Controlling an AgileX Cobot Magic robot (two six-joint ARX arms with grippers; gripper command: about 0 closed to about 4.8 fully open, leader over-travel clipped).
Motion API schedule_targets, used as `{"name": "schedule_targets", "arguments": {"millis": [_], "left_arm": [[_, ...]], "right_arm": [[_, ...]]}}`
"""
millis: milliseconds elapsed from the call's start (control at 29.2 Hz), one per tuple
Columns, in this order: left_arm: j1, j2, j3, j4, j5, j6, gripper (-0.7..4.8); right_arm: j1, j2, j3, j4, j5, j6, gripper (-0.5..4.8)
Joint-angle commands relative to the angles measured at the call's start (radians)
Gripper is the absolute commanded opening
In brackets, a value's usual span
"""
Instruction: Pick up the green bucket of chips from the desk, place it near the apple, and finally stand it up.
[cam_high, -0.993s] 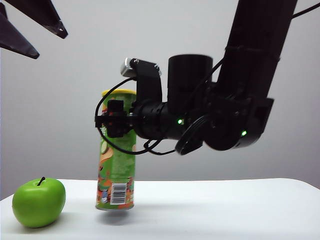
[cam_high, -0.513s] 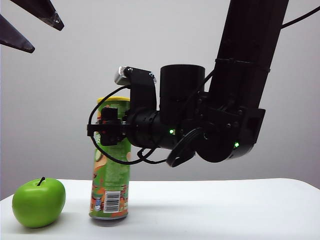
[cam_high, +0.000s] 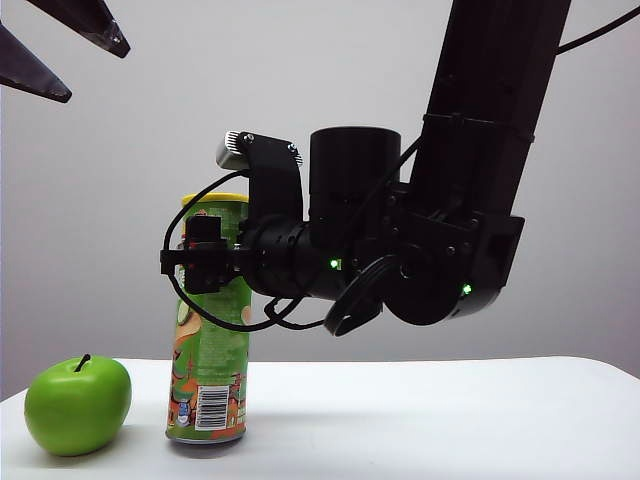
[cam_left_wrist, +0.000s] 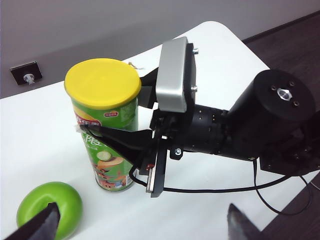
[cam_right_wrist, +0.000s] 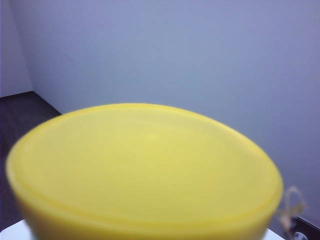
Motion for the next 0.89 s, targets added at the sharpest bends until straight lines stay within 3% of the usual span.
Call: {"name": "schedule_targets", "arguments": {"millis": [34,205,548,890], "left_arm": [[0.0,-0.003,0.002,0.013,0.002,-0.003,4.31],[0.0,-0.003,0.002,0.012,0.002,-0.003,4.31],[0.0,-0.003,0.002,0.012,0.003,-0.003,4.31],[0.0,-0.003,0.002,0.012,0.003,-0.003,4.31]], "right_arm": [[0.004,0.001,-0.001,-0.027,-0.003,0.004,3.41],[0.004,0.001,-0.001,-0.028,-0.006,0.013,4.79],[0.005,-0.038,-0.005,-0.041,-0.052,0.066,4.79],[0.002,-0.139,-0.082,-0.197,-0.109,0.132,4.79]]}}
